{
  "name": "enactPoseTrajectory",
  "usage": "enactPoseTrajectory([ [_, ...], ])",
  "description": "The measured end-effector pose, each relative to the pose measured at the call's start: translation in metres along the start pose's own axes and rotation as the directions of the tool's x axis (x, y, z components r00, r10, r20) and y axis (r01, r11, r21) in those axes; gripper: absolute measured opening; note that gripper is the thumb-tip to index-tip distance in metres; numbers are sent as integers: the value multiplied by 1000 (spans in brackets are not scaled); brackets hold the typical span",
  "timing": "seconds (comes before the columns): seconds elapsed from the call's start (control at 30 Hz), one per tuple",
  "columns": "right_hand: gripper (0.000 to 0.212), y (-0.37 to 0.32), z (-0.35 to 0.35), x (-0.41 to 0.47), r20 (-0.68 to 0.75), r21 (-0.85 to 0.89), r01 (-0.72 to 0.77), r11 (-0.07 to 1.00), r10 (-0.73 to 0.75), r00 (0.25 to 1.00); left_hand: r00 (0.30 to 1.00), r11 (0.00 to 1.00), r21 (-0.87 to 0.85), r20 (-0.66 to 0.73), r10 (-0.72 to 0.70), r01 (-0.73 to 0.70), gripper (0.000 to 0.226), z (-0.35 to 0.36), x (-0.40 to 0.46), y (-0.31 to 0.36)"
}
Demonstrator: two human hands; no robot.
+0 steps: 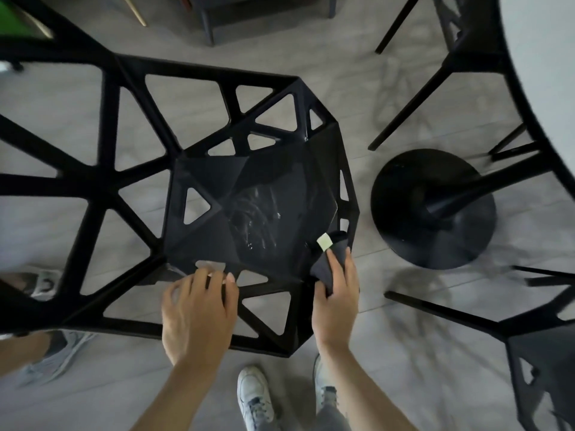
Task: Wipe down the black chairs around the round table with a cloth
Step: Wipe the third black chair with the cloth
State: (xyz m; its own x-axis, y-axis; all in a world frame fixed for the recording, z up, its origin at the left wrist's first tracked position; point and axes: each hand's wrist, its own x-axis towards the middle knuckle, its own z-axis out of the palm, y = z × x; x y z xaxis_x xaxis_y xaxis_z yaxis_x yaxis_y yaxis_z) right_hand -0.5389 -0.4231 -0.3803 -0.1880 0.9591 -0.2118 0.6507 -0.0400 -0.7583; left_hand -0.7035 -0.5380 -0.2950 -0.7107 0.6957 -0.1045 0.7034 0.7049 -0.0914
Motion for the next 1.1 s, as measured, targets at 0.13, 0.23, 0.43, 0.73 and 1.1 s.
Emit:
enactPoseTrajectory([
  [0.13, 57, -23, -2, 76, -15, 150, -14, 989, 17, 1000, 999, 999, -46, -41, -2, 0, 45, 1, -1, 1],
  [0.23, 48, -46, -3, 149, -29, 150, -109, 983, 115, 993, 997, 999, -32, -71, 10, -12, 40, 4, -3, -1],
  [0.43, 52, -22, -1, 98, -11, 171, -50, 984, 52, 999, 999, 998, -64, -43, 4, -6, 35, 1, -6, 0],
  [0.73, 53, -34, 2, 138, 13, 76, 23, 997, -24, 1000, 1000, 1000, -24, 20, 18, -18, 41, -2, 0, 2],
  [1.1, 55, -68, 26, 240, 116, -13, 147, 989, -144, 983, 997, 998, 3, -47, 67, -67, 36, 8, -3, -3],
])
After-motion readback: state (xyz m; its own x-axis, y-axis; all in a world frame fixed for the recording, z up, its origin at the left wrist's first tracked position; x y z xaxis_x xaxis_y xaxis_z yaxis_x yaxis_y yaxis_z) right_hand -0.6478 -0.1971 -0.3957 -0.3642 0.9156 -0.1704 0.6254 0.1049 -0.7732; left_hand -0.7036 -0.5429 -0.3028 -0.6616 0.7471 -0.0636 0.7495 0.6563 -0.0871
